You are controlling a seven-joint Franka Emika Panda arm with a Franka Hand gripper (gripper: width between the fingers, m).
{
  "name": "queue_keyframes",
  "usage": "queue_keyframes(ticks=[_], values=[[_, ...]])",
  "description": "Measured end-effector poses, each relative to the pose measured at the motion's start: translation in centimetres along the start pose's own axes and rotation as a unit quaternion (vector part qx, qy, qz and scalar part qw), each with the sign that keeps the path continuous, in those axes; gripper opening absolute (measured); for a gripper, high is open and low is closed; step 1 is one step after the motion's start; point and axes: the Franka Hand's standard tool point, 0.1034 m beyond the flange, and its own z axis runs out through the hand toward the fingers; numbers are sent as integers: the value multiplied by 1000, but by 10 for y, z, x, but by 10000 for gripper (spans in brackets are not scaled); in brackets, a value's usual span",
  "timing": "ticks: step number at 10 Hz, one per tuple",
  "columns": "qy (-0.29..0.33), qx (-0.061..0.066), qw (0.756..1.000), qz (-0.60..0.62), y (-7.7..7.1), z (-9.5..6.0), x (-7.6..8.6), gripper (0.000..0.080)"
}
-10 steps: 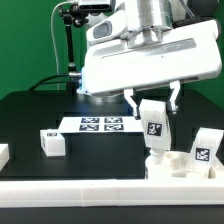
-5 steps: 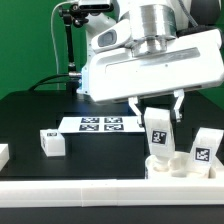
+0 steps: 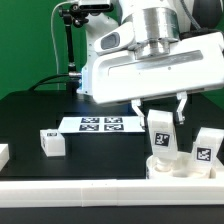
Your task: Assemble stool
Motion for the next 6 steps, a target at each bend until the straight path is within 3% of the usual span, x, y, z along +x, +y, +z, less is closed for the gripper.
queue_keyframes(ticks=[6], values=[[-3, -1, 1000, -1, 1, 6, -3, 327]])
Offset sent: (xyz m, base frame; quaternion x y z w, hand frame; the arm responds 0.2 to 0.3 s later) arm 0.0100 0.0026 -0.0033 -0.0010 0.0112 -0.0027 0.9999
